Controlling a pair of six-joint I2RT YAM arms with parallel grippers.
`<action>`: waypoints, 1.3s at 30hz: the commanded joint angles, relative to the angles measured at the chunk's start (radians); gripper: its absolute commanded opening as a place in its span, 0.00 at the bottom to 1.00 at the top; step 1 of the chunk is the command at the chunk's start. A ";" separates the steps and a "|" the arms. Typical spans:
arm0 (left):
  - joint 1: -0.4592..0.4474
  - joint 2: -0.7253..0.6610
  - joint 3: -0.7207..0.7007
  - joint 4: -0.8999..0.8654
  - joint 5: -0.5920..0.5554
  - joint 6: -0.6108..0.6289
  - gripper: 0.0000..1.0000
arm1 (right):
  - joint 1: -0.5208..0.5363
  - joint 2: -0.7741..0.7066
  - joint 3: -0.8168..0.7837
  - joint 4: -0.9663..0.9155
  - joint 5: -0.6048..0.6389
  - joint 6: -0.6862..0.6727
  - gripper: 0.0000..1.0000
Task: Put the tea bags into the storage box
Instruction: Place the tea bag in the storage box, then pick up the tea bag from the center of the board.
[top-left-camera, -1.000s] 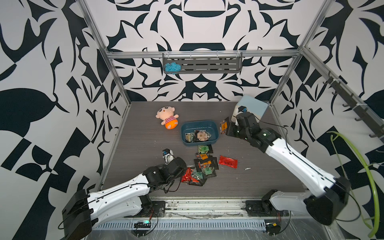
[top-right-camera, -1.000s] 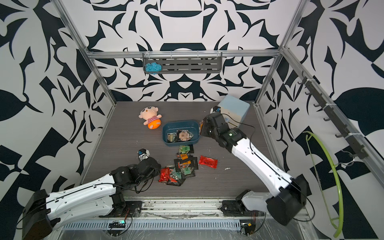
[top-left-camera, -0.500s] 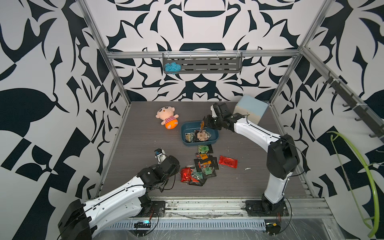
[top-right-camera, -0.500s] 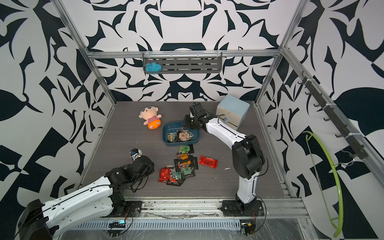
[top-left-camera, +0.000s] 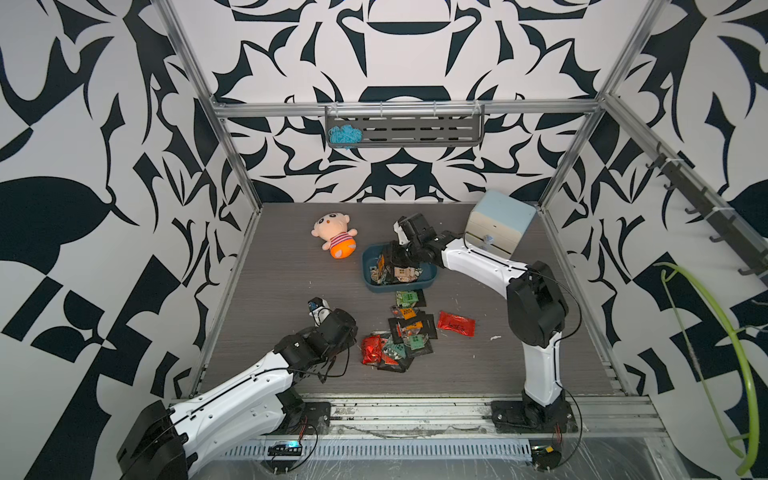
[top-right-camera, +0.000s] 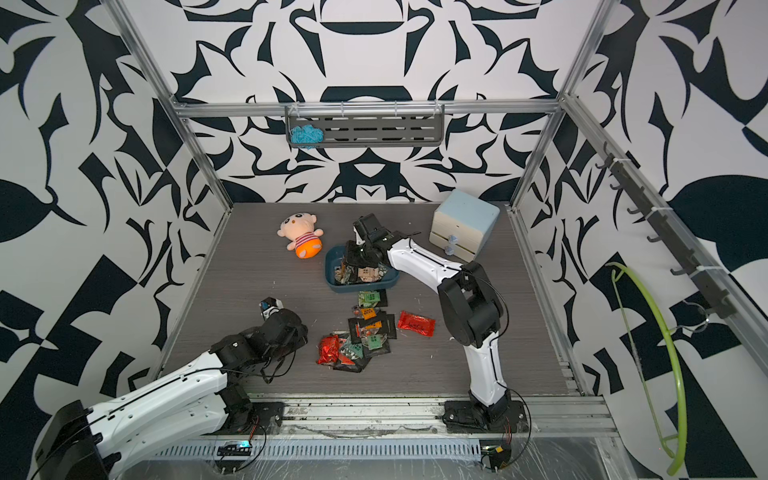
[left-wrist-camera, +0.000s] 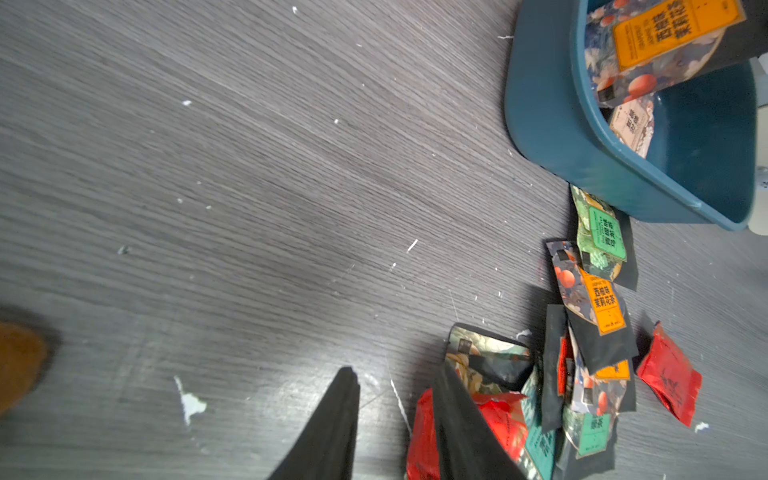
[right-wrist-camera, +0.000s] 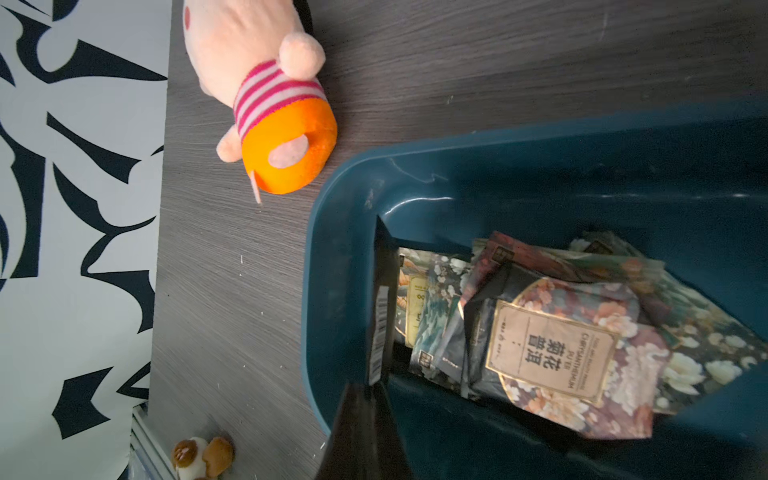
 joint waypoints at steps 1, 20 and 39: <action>0.006 0.006 -0.005 0.005 0.014 0.017 0.35 | -0.006 -0.067 -0.037 -0.064 0.044 -0.041 0.00; 0.007 -0.014 0.062 0.004 0.124 0.017 0.34 | -0.030 -0.300 -0.062 -0.321 0.360 -0.251 0.35; -0.156 0.145 0.144 0.205 0.199 -0.037 0.36 | -0.042 -1.240 -0.675 -0.343 0.371 -0.084 0.44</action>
